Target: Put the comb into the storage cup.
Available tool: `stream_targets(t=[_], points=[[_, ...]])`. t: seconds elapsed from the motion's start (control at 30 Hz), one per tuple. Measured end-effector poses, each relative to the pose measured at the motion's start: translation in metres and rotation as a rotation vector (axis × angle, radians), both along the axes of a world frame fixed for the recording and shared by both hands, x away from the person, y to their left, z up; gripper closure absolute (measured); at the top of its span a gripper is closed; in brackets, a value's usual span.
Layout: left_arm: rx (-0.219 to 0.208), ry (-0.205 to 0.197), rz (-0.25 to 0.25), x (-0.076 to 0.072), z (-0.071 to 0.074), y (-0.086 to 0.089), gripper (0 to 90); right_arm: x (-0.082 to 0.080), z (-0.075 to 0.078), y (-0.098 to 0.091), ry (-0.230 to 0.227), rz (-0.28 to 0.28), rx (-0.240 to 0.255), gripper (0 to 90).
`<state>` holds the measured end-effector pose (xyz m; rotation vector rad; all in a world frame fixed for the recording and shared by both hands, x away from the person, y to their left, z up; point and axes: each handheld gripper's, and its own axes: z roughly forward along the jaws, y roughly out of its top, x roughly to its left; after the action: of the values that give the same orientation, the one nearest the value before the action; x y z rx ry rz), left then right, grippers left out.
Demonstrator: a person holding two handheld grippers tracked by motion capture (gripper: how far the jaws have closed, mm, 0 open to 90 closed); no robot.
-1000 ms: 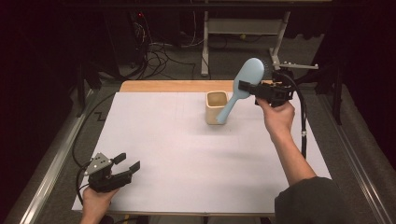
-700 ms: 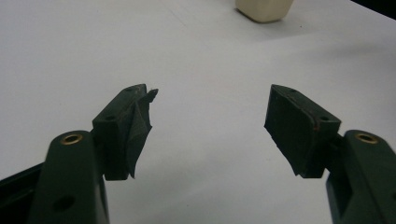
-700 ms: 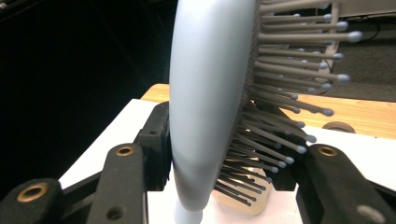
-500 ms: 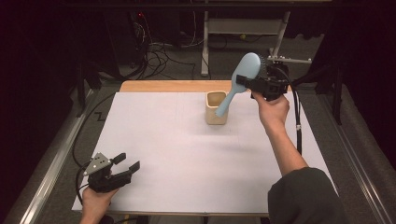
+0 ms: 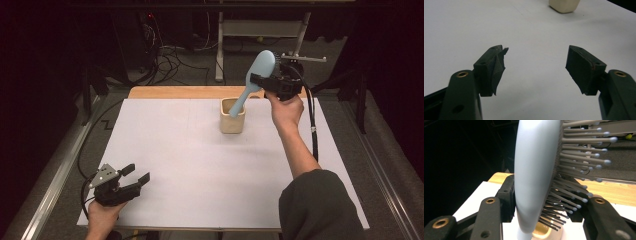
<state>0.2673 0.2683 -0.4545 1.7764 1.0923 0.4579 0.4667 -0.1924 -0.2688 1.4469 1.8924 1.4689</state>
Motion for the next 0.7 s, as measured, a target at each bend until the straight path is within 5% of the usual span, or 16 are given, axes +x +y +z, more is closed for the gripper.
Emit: stream_targets(t=[0.7], points=[[0.007, 0.001, 0.002, 0.000, 0.000, 0.000, 31.9, 0.014, -0.008, 0.011, -0.015, -0.038, -0.015, 51.5]])
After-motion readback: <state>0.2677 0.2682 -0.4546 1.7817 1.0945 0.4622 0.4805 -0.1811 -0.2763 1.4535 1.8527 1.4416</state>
